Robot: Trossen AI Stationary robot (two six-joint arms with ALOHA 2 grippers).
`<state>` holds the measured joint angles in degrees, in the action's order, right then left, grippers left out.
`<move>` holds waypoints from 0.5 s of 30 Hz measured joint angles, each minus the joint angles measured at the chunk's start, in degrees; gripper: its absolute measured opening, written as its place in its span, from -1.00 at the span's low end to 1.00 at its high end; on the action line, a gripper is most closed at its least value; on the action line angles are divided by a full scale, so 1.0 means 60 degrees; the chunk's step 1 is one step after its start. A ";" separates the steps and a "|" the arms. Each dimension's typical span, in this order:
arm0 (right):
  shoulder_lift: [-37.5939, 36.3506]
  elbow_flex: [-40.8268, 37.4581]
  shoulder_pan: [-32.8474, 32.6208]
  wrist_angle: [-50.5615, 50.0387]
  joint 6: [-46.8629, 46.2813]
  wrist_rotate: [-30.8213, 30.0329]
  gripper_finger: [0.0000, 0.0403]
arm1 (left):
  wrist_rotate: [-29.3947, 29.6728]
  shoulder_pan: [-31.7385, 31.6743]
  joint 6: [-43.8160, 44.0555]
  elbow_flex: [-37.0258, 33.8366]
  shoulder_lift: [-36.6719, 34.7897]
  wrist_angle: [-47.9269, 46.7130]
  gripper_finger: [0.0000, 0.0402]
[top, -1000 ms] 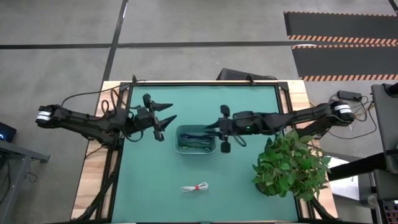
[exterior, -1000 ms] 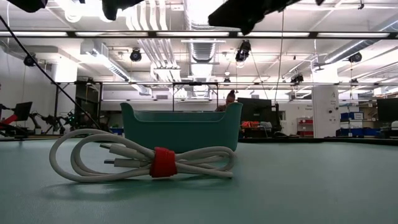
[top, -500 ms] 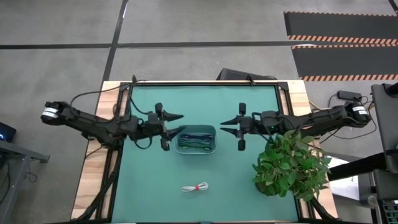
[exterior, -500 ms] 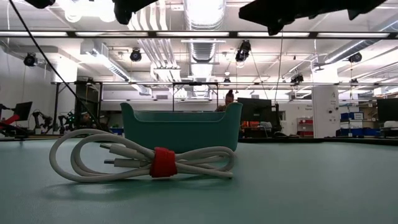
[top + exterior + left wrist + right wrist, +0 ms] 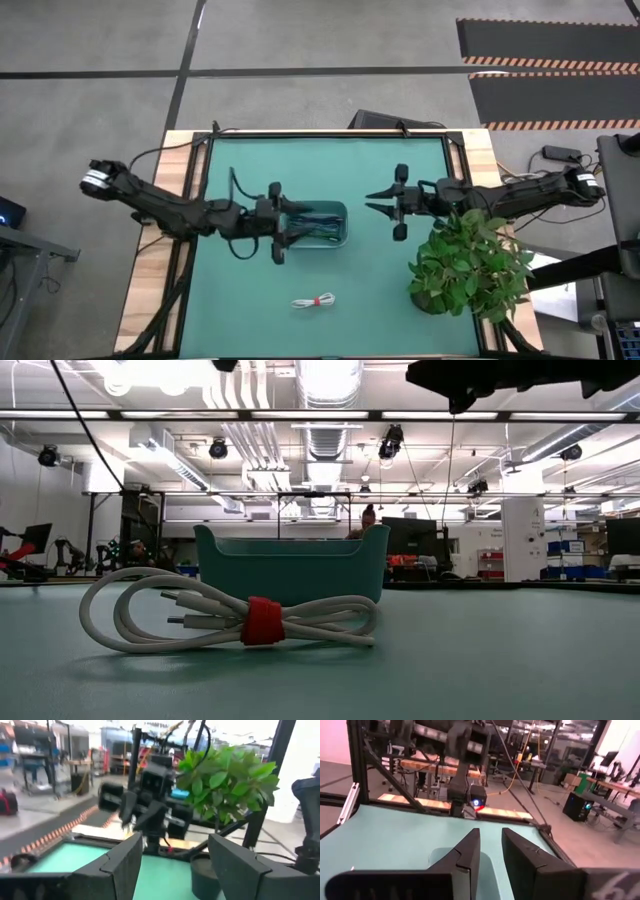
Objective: Pick and place USB-C Cables
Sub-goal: Put the white charger cable into the green bin
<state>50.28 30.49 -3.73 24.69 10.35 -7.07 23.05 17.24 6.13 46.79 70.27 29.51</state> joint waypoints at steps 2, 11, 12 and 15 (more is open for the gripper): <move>-0.0091 -0.0001 0.0000 0.0085 0.0132 0.0033 -0.64 | 0.0000 0.0039 0.0415 0.0241 0.0254 -0.0424 0.05; -0.0575 -0.0029 0.0000 -0.0152 0.0172 0.0506 -0.64 | 0.0076 0.0414 0.2174 0.2073 0.1647 -0.3484 0.05; -0.0601 -0.0034 0.0000 -0.0161 0.0172 0.0506 -0.64 | 0.0076 0.0502 0.2182 0.2321 0.1814 -0.3780 0.05; -0.0685 -0.0038 0.0000 -0.0164 0.0168 0.0506 -0.64 | 0.0205 0.0846 0.2222 0.3088 0.2338 -0.4756 0.05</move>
<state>46.17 30.26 -3.73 23.70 11.36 -4.03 24.28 22.31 19.47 65.32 84.30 0.97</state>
